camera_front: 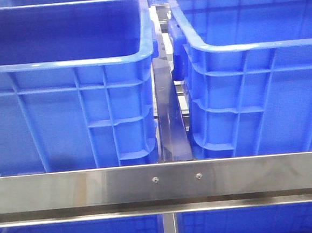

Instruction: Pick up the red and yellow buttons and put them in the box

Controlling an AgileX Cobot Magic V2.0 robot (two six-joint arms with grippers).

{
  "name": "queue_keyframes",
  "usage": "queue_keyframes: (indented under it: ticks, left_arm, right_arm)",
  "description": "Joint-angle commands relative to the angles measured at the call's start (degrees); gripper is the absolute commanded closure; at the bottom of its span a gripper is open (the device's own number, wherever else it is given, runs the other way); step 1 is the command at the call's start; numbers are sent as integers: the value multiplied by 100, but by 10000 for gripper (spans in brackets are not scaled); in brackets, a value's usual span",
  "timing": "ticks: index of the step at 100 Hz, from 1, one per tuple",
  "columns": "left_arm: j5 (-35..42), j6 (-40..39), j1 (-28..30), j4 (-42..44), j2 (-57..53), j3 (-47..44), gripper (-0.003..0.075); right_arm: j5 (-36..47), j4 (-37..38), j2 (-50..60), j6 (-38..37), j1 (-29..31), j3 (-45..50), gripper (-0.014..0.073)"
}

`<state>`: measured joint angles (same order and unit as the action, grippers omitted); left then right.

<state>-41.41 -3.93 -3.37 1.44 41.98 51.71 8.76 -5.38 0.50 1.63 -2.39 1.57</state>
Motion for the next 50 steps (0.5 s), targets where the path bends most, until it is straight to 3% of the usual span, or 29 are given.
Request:
queue_keyframes:
  ticks: [1, 36, 43, 50]
  left_arm:
    - [280, 14, 13, -41, 408, 355, 739]
    - [281, 14, 13, -56, 1226, 455, 731]
    - [281, 14, 13, -60, 1229, 455, 683]
    - [281, 14, 13, -60, 1229, 455, 587]
  right_arm:
    - [478, 34, 153, 17, -6, -109, 662]
    - [478, 34, 153, 17, -6, -109, 662]
    - [478, 34, 153, 17, -6, -109, 662]
    - [478, 34, 153, 17, -6, -109, 662]
